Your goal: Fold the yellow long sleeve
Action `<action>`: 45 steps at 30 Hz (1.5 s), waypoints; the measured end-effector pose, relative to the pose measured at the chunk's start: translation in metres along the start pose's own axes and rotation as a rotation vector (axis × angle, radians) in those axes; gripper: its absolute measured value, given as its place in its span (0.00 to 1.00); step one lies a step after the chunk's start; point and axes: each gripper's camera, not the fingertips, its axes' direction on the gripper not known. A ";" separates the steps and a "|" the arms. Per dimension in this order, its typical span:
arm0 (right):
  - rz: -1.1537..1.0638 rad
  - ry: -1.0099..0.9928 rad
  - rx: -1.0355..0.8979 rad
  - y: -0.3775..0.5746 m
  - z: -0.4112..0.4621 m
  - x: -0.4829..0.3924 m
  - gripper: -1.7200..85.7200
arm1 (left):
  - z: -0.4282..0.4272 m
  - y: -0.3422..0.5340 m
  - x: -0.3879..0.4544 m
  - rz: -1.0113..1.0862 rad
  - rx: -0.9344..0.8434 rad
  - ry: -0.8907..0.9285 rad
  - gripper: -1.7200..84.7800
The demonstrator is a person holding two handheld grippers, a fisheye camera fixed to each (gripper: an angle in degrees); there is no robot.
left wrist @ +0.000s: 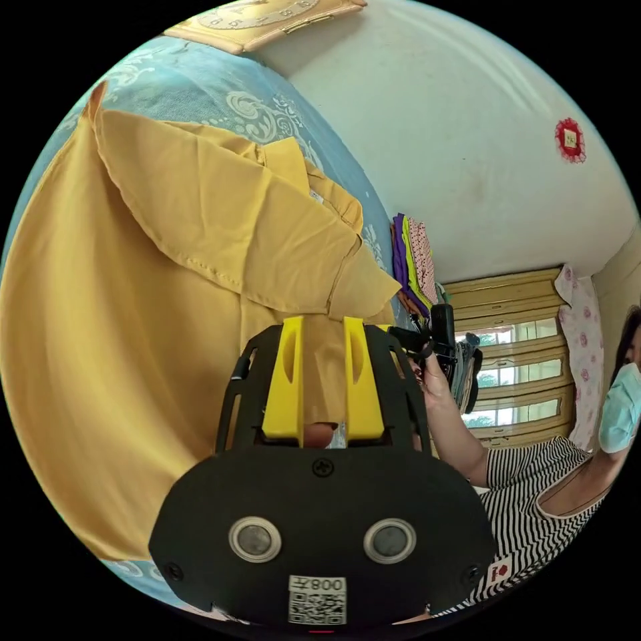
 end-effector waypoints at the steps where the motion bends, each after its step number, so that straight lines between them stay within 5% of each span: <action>1: 0.019 -0.024 0.010 -0.004 0.002 0.004 0.10 | 0.001 -0.002 -0.001 -0.013 0.003 0.010 0.12; 8: 0.090 -0.135 0.096 -0.018 0.006 0.019 0.07 | 0.007 -0.025 -0.005 -0.120 0.063 0.101 0.04; 23: -0.136 -0.121 0.262 -0.104 -0.025 -0.049 0.05 | -0.002 -0.076 0.059 0.141 0.108 0.084 0.04; 32: -0.252 0.264 0.209 -0.134 -0.008 -0.088 0.12 | -0.016 -0.050 0.048 0.104 0.064 -0.131 0.10; 38: -0.402 0.241 0.046 -0.081 0.064 -0.108 0.12 | -0.038 -0.046 0.022 -0.062 0.165 -0.120 0.11; 45: -0.305 0.199 -0.110 -0.077 0.123 -0.080 0.12 | -0.034 -0.057 0.013 -0.104 0.148 -0.055 0.11</action>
